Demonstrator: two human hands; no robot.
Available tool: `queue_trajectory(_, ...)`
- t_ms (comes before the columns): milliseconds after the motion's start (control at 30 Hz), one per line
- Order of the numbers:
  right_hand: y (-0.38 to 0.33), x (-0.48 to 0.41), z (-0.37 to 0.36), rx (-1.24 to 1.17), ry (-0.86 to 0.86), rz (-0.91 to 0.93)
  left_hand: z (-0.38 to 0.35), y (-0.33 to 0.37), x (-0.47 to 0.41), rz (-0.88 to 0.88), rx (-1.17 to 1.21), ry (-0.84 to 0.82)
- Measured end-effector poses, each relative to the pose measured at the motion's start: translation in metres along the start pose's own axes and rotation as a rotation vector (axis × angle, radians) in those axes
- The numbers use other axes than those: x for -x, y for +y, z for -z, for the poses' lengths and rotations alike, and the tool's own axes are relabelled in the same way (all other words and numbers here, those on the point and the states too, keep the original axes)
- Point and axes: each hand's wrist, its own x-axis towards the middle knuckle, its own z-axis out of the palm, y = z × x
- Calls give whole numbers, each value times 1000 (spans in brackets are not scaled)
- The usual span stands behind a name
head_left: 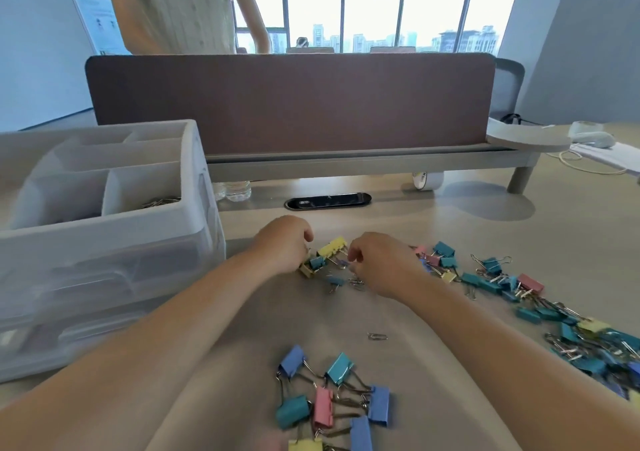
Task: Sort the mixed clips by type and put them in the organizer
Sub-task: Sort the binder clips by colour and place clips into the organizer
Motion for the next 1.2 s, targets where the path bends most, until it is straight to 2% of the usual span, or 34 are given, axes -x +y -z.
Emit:
queue_trajectory(367, -26, -12, -3, 28, -191, 55, -19, -12, 5, -8, -89, -116)
queue_trajectory(833, -39, -3, -2, 82, -236, -14, -21, -20, 20, 0, -143, -72)
queue_trajectory(1200, -36, 9, 8, -91, -190, 31, -21, -28, 31, 26, -137, -87)
